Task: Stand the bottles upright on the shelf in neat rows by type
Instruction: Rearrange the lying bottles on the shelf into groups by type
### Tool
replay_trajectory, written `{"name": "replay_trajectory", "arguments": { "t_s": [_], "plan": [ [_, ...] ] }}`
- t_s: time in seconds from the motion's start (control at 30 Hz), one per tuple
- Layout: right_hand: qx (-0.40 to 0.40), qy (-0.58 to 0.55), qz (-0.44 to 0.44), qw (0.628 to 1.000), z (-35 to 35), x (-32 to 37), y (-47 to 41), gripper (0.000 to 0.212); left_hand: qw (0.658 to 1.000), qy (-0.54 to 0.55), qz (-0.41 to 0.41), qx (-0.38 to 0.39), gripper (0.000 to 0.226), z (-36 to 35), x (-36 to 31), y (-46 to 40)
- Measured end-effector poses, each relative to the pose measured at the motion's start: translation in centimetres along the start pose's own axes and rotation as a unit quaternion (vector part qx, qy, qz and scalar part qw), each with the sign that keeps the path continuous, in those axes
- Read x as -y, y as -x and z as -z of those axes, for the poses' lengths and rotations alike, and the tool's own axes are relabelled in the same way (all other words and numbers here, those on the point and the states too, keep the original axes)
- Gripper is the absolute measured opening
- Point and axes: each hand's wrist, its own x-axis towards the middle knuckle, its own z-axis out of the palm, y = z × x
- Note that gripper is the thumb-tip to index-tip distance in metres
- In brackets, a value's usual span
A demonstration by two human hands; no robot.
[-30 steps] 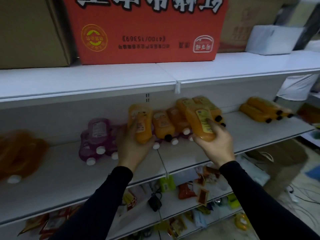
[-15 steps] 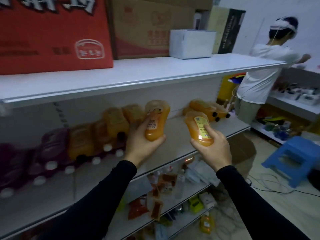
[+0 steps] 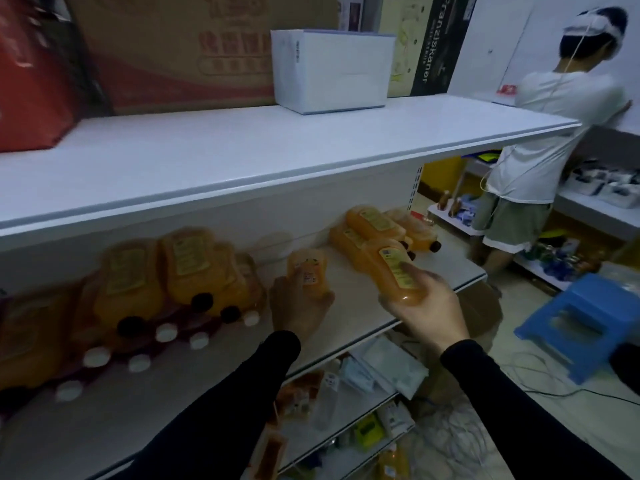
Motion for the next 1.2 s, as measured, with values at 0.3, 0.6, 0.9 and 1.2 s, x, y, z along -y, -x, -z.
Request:
{"name": "replay_trajectory", "arguments": {
  "t_s": [0.3, 0.6, 0.9, 1.2],
  "plan": [
    [0.080, 0.041, 0.001, 0.996, -3.8, -0.8, -7.6, 0.071, 0.999, 0.002, -0.037, 0.002, 0.072, -4.3, -0.1, -4.7],
    [0.144, 0.042, 0.045, 0.988, -8.4, -1.3, -14.3, 0.070, 0.977, 0.209, 0.028, 0.042, 0.051, -3.7, 0.8, -3.5],
    [0.160, 0.132, 0.171, 0.963, -8.9, -3.0, -15.0, 0.065, 0.992, 0.105, -0.030, 0.059, 0.056, -5.3, -2.3, -5.0],
    [0.186, 0.189, 0.238, 0.934, -8.1, -4.3, -16.8, 0.065, 0.993, -0.045, -0.032, 0.105, 0.072, -6.2, -1.9, -6.8]
  ]
}}
